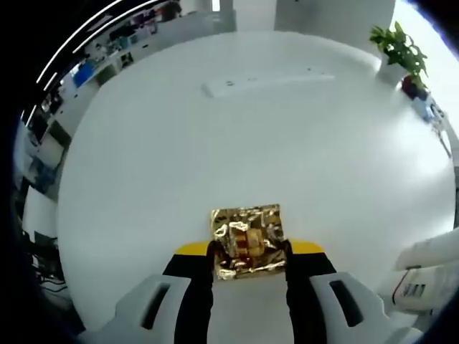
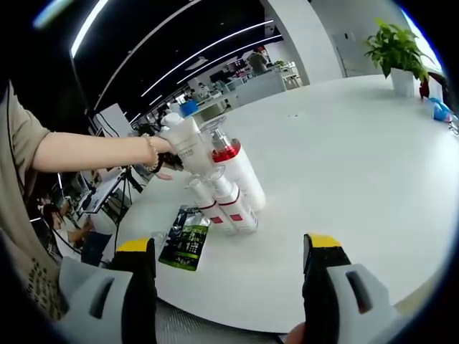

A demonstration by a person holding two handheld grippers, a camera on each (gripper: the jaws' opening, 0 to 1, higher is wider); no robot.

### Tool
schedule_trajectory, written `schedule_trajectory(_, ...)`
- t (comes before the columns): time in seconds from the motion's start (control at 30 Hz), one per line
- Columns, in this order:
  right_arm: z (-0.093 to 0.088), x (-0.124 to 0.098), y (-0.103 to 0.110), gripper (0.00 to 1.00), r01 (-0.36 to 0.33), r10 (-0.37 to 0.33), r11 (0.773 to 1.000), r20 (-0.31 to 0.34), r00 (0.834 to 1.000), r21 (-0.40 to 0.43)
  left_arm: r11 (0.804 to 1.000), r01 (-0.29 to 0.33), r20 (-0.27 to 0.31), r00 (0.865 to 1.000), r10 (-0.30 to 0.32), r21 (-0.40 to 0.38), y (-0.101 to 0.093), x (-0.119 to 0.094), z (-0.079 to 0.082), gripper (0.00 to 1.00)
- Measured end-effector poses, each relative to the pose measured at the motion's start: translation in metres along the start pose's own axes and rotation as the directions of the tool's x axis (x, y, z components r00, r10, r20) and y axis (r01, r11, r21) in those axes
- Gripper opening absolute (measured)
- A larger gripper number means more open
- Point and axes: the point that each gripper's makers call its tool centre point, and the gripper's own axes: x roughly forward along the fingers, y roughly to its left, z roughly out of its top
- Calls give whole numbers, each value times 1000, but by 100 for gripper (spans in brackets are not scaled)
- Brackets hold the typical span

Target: Arrange the skincare products in the storage area until every visible bottle or jar stands upright without overlapping.

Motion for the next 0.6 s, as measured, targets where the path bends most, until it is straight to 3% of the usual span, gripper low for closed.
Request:
schedule_trajectory(0.33,0,0,2,85,-5,5,1000,-1,1000,-12,998,19,2,1000,-19,59,8,-13,1,36)
schedule_trajectory(0.6,0,0,4,85,-11,11,1000,-4,1000,-26,984,54,-20,998,-51,168,9,-28,-5,36)
